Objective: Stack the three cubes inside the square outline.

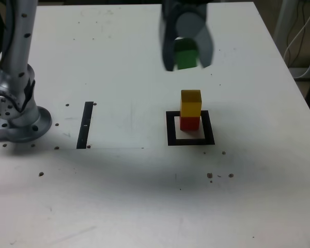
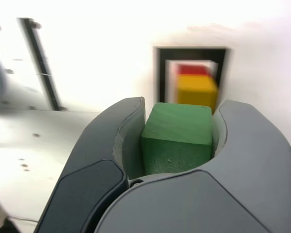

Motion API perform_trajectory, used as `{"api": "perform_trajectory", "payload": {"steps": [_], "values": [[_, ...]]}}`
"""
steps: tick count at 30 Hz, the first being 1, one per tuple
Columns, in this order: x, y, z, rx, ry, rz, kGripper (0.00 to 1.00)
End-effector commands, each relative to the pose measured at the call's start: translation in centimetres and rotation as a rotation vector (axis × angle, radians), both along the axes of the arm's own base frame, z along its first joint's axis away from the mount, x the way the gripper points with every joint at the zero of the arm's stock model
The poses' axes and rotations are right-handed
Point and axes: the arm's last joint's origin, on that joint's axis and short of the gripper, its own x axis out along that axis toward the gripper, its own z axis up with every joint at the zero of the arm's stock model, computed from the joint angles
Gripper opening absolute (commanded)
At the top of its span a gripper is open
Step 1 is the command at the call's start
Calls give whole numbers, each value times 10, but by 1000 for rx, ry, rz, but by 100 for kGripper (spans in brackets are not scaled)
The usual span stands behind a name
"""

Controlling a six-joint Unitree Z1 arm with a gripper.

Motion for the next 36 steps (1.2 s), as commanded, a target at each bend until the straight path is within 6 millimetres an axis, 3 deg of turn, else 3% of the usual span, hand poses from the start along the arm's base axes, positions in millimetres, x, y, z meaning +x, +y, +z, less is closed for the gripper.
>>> {"api": "perform_trajectory", "payload": {"steps": [1,36], "values": [[3,-2,-1,-4,11,-2,13],[30,-11,-55,-39,160,-52,14]]}}
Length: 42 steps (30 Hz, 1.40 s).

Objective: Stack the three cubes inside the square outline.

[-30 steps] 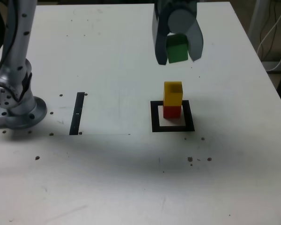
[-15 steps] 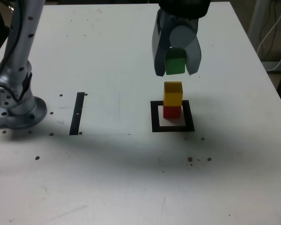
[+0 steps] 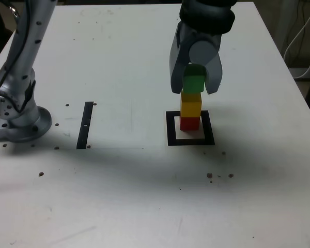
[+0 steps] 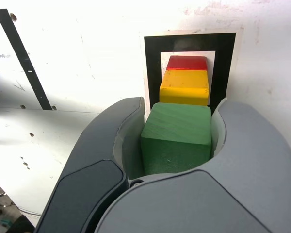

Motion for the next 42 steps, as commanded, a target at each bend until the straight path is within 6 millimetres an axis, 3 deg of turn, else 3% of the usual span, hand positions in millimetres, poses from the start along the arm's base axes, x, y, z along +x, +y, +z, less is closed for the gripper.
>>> {"api": "perform_trajectory", "payload": {"steps": [1,13,22,31,39,42], "values": [[0,-2,-4,-4,23,-6,15],[7,-2,-19,-3,56,-24,22],[11,-1,-20,4,46,-40,26],[10,-1,-23,8,57,-60,40],[8,1,-25,9,70,-67,46],[8,1,-28,9,74,-70,54]]}}
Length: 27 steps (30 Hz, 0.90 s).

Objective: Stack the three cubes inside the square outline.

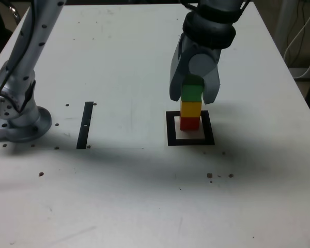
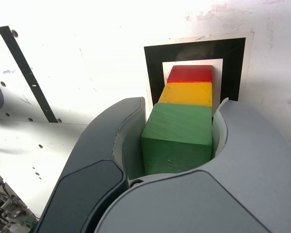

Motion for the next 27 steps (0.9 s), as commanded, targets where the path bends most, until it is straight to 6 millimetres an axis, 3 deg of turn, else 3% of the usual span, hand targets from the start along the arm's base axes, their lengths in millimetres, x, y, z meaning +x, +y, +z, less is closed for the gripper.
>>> {"api": "perform_trajectory", "payload": {"steps": [1,6,9,16,27], "values": [[0,1,-4,2,18,-4,58],[-2,1,-2,3,12,-13,89],[-3,1,1,7,2,-15,99],[-10,2,14,20,-31,-19,100],[-55,2,74,-12,-157,-23,100]]}}
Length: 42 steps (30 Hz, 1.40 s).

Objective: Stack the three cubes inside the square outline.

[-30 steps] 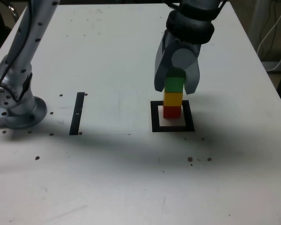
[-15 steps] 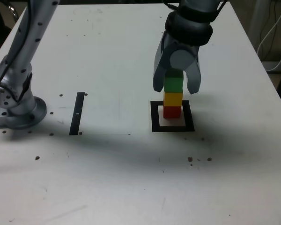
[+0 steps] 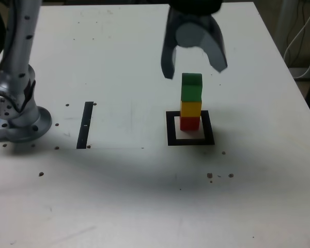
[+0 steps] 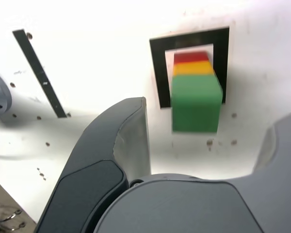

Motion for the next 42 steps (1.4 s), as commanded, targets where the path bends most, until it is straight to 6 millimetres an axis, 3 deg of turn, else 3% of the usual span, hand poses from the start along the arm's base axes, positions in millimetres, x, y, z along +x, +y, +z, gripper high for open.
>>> {"api": "perform_trajectory", "payload": {"steps": [1,8,14,20,31,42], "values": [[-19,0,14,-12,-16,0,100],[-82,2,34,-12,-35,-1,99],[-125,5,6,20,89,-1,99],[-146,6,-29,27,171,8,99],[-180,8,-75,34,142,45,99],[-193,9,-99,49,107,42,99]]}}
